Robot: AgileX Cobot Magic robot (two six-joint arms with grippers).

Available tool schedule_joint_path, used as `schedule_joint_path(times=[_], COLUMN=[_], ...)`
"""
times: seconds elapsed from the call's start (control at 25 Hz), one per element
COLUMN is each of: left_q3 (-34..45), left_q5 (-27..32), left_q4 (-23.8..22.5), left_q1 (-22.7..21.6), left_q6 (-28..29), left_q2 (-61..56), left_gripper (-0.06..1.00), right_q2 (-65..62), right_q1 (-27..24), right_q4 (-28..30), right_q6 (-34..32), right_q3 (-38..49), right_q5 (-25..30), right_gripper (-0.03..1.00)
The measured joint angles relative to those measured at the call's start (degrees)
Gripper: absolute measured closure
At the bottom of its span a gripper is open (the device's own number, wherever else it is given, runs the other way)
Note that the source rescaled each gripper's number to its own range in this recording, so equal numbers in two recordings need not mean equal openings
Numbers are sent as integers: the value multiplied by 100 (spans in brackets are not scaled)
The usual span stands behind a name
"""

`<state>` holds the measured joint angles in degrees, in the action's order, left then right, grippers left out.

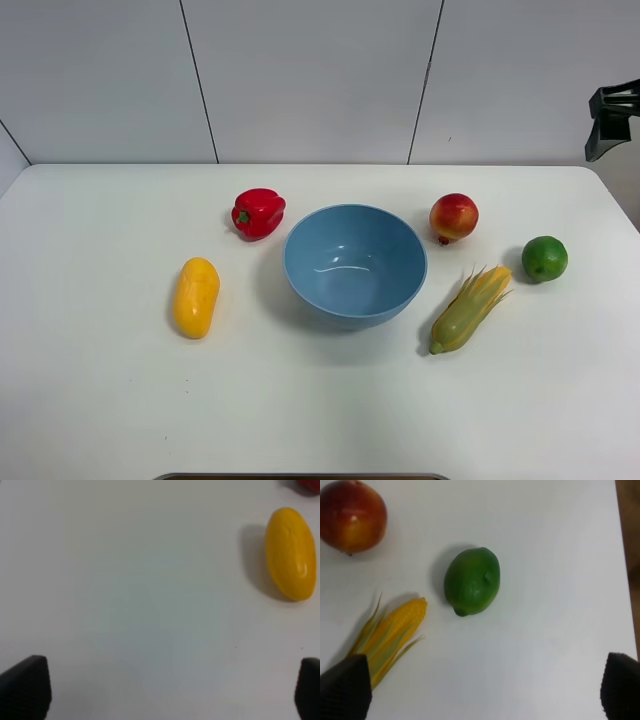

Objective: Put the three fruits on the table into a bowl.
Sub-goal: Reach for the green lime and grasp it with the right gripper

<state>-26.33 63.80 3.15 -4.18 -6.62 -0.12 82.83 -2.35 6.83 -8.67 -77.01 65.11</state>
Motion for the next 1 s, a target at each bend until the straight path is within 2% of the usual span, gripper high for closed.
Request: schedule_joint_path(times=[0.2, 0.52, 0.68, 1.0], left_q3=[0, 0, 0, 0], left_q5=[0, 0, 0, 0], left_q4=[0, 0, 0, 0], left_q1=[0, 0, 0, 0], left_q6=[0, 0, 6, 6], left_q2=[0, 0, 0, 0], left_gripper=[-6, -6, -6, -6], right_q2=[725, 1682, 2043, 2710], right_q1=[-280, -855, -1039, -1067], right_q4=[-243, -1157, -1174, -1455], right_q6=[49, 524, 651, 983], right_q3=[-41, -44, -44, -55], right_q5=[-123, -268, -358, -619], right_gripper=[8, 8, 7, 5])
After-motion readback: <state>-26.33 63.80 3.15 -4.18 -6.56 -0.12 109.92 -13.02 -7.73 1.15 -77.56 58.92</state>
